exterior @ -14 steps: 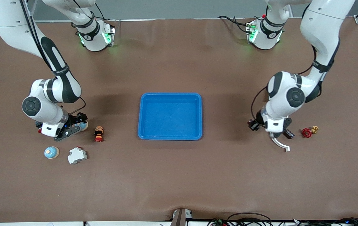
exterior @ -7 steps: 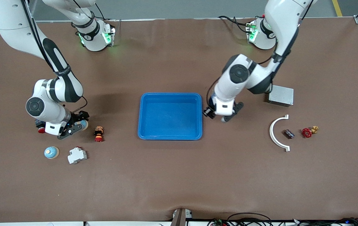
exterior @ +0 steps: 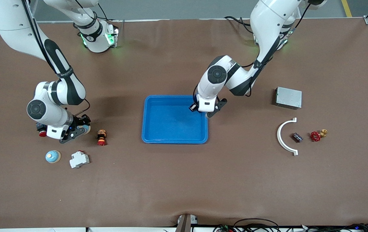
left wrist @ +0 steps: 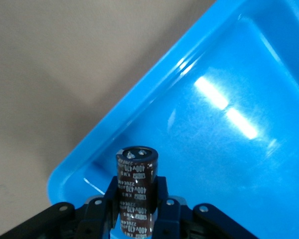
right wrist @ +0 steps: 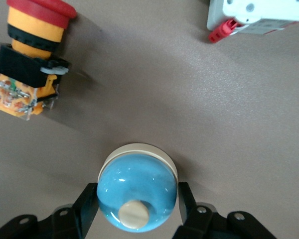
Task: Place electrolytic capacitor and blue bell in tray
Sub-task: 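Carry the capacitor with the left gripper into the blue tray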
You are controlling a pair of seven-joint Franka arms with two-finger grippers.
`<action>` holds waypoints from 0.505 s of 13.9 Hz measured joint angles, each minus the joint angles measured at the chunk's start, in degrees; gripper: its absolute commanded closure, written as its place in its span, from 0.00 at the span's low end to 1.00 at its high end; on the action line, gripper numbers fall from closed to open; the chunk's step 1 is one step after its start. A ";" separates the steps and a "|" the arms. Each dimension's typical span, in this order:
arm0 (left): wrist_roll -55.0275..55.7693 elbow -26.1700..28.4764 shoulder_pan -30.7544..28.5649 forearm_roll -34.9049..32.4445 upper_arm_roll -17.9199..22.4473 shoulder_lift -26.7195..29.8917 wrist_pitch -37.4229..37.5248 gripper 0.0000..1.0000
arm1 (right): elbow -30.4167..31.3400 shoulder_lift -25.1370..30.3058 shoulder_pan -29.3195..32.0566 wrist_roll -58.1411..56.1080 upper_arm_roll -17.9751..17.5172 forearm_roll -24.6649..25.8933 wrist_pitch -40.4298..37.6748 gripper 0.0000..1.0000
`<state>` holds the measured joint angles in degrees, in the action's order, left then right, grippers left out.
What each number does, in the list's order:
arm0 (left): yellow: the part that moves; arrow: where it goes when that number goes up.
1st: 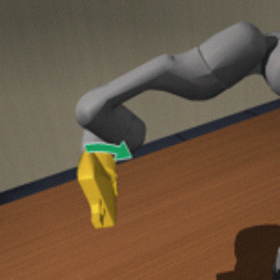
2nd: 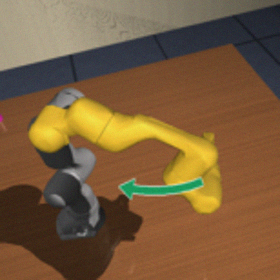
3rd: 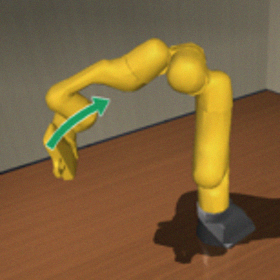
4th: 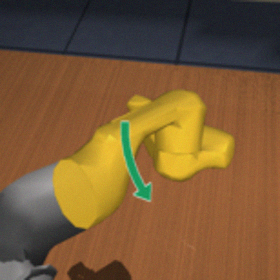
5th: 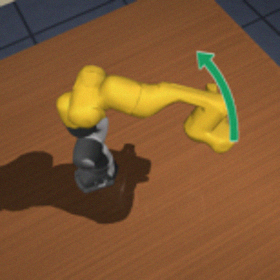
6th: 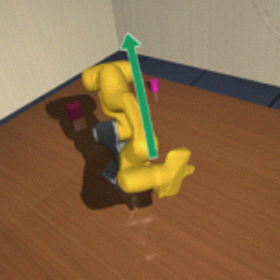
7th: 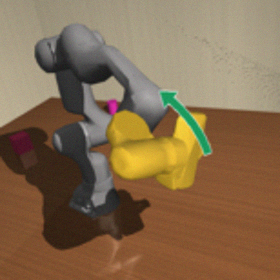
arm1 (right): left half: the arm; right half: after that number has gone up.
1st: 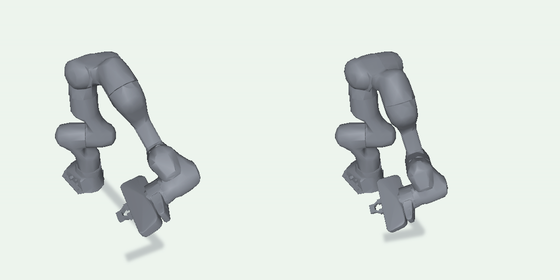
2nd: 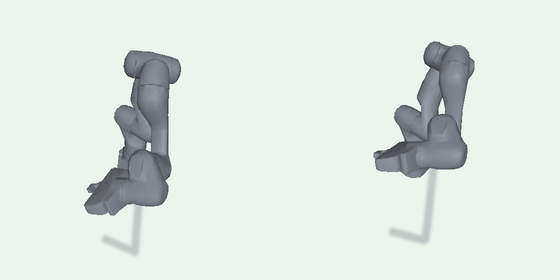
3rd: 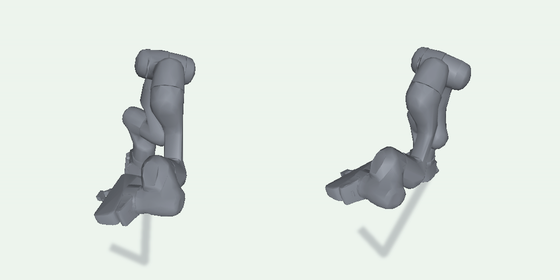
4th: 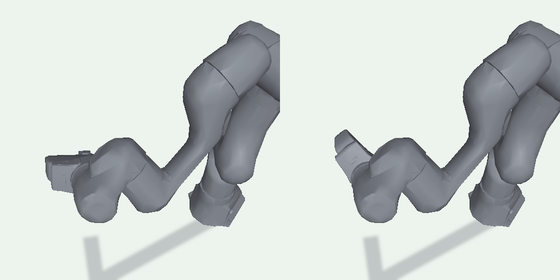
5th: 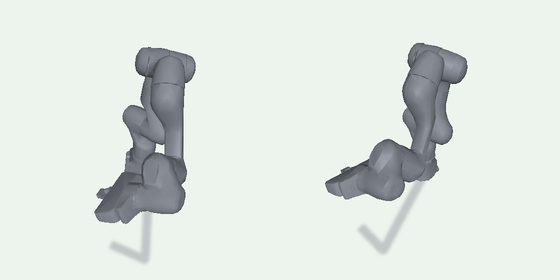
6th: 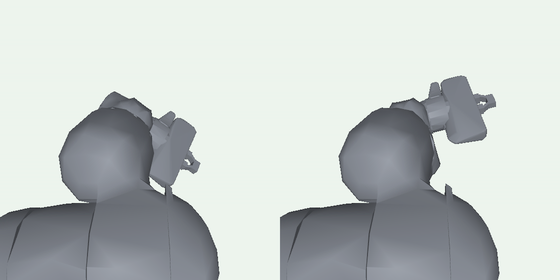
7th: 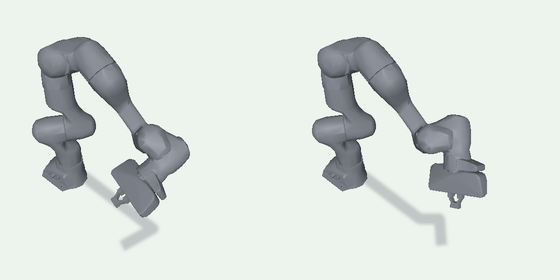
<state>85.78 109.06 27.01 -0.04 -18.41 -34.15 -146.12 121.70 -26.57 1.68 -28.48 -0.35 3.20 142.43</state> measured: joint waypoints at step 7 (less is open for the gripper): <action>0.00 -7.26 -0.24 0.00 0.28 -1.46 10.69 0.00 | 0.00 -0.05 0.00 -0.06 0.00 0.05 0.32 0.40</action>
<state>85.78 101.79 26.77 -0.04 -18.13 -35.60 -135.43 121.70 -26.63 1.68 -28.54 -0.34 3.25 142.75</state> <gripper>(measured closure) 0.150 0.247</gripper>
